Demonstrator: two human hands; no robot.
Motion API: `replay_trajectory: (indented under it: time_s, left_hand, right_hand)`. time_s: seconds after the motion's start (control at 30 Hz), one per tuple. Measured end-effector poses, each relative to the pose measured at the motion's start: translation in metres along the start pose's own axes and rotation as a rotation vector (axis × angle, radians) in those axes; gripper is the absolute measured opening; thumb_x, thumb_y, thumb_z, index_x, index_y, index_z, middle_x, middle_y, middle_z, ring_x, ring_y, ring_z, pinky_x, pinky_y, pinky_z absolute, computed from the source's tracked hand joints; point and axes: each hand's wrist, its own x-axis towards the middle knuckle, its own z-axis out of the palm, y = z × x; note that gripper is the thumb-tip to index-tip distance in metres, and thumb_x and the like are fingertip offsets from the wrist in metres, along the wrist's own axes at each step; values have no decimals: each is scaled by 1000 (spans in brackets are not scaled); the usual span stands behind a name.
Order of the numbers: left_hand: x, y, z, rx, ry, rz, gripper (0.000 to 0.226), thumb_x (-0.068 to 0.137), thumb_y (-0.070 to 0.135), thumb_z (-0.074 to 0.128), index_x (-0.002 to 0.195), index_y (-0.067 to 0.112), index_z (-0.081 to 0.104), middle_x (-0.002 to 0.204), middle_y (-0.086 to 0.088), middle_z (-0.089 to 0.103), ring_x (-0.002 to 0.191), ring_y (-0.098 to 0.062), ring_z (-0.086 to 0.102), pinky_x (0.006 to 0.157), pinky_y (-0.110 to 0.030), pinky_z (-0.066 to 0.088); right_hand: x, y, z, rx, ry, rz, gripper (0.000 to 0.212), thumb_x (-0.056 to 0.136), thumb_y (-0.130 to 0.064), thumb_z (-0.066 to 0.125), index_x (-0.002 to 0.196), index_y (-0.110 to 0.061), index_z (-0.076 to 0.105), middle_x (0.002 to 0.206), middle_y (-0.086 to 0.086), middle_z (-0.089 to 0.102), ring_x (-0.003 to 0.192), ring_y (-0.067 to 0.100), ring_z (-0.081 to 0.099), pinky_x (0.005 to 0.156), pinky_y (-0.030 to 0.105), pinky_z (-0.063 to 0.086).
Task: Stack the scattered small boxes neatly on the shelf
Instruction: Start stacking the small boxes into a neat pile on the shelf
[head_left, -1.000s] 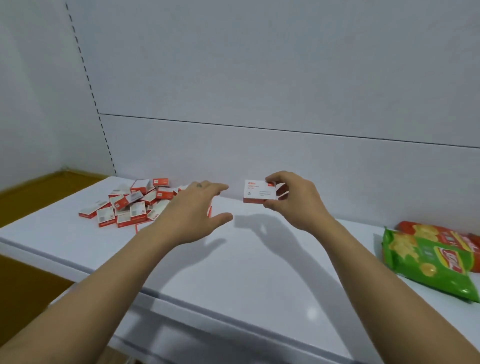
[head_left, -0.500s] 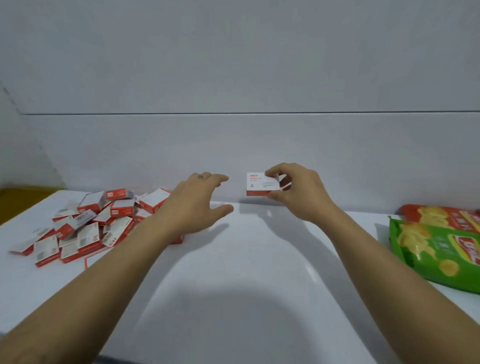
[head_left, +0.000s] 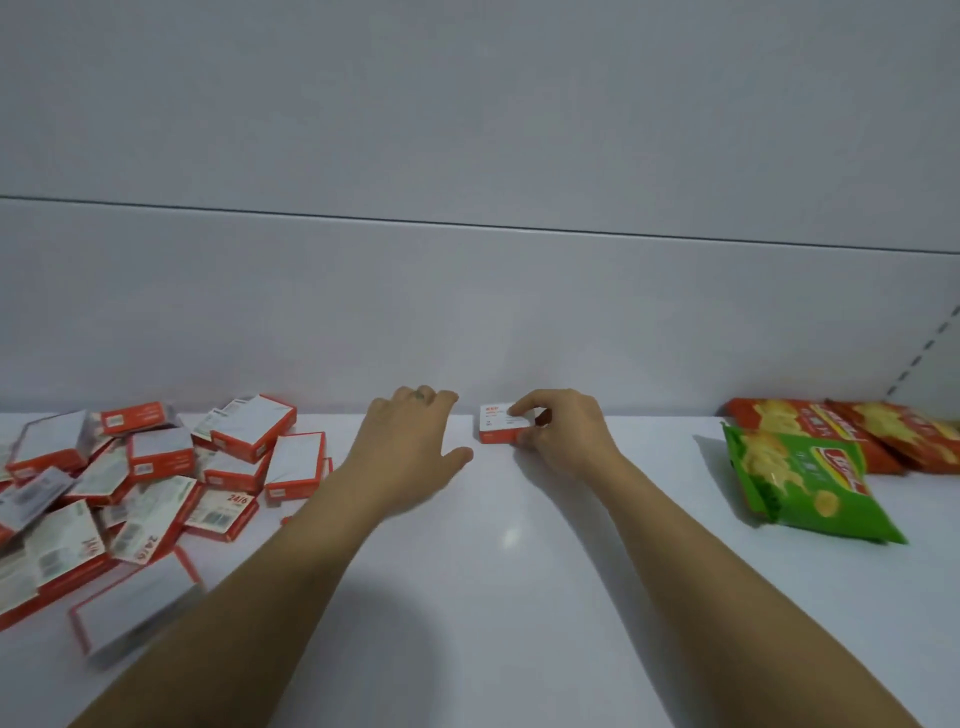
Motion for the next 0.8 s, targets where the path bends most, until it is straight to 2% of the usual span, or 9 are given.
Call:
replay_trajectory:
  time_s: [0.23, 0.33, 0.43, 0.8]
  left_hand:
    - [-19, -7, 24, -15, 34, 10, 55, 91, 56, 40, 135, 22, 41, 130, 0, 52, 119, -21, 45, 100, -35, 32]
    - [-21, -5, 23, -43, 62, 41, 55, 91, 56, 40, 135, 22, 42, 130, 0, 53, 118, -21, 46, 100, -35, 32]
    - [-23, -1, 23, -52, 49, 63, 55, 92, 55, 38, 137, 23, 40, 131, 1, 52, 119, -21, 45, 101, -35, 31]
    - [-16, 0, 28, 10, 2, 40, 56, 93, 54, 36, 139, 22, 37, 134, 1, 50, 122, -20, 43, 102, -35, 31]
  right_hand:
    - [8, 13, 5, -25, 66, 71, 24, 81, -13, 72, 101, -26, 72, 94, -3, 61, 80, 12, 56, 72, 19, 38]
    - [8, 17, 13, -56, 124, 76, 24, 83, -12, 68, 101, -28, 73, 101, -1, 68, 84, 14, 59, 71, 20, 40]
    - [5, 19, 23, -44, 201, 76, 27, 87, -13, 63, 107, -27, 72, 113, -4, 69, 98, 17, 63, 75, 20, 40]
    - [7, 12, 20, -186, 138, 51, 35, 88, -13, 50, 113, -28, 69, 118, 2, 65, 107, 24, 57, 82, 33, 48]
